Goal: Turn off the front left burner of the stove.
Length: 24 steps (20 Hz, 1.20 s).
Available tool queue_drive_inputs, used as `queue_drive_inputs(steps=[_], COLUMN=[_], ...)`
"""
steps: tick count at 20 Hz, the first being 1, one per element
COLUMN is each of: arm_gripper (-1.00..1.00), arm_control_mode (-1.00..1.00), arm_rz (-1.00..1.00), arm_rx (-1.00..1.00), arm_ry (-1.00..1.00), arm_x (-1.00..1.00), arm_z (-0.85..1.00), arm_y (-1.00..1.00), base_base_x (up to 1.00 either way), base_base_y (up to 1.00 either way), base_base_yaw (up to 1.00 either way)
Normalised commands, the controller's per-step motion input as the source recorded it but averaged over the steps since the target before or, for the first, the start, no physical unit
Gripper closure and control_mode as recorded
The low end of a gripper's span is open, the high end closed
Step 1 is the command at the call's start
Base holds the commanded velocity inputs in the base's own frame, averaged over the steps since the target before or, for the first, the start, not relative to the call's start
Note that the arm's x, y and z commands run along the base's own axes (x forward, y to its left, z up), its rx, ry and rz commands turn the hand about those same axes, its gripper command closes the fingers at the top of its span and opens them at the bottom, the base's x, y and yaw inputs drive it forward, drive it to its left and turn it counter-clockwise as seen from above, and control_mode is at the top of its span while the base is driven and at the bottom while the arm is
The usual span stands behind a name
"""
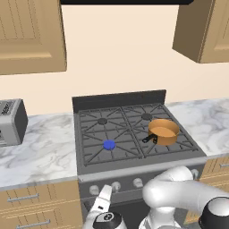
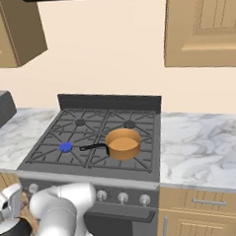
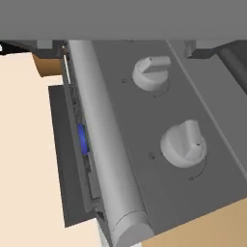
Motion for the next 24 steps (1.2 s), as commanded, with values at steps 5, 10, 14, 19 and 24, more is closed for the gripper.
queue_drive_inputs(steps=[5,10,14,19,24], arm_gripper=[-1.00,-1.00,-1.00,-1.00,-1.00], arm_control_mode=[-1.00,-1.00,-1.00,-1.00,-1.00], arm_rz=[-0.05,-0.01,0.00,0.02,0.02], arm_rx=[0.00,0.00,-0.02,-0.01,-0.01], arm_ry=[-0.09,-0.06,-0.09,-0.10,-0.03], arm_x=[0.03,0.07,0.36,0.29,0.28], arm_z=[-0.21,-0.26,-0.27,-0.17,-0.12], arm_y=[0.41,0.21,0.03,0.01,0.00], base_base_x=[0.00,0.00,0.00,0.00,0.00], base_base_y=[0.00,0.00,0.00,0.00,0.00], base_base_yaw=[0.00,0.00,0.00,0.00,0.00])
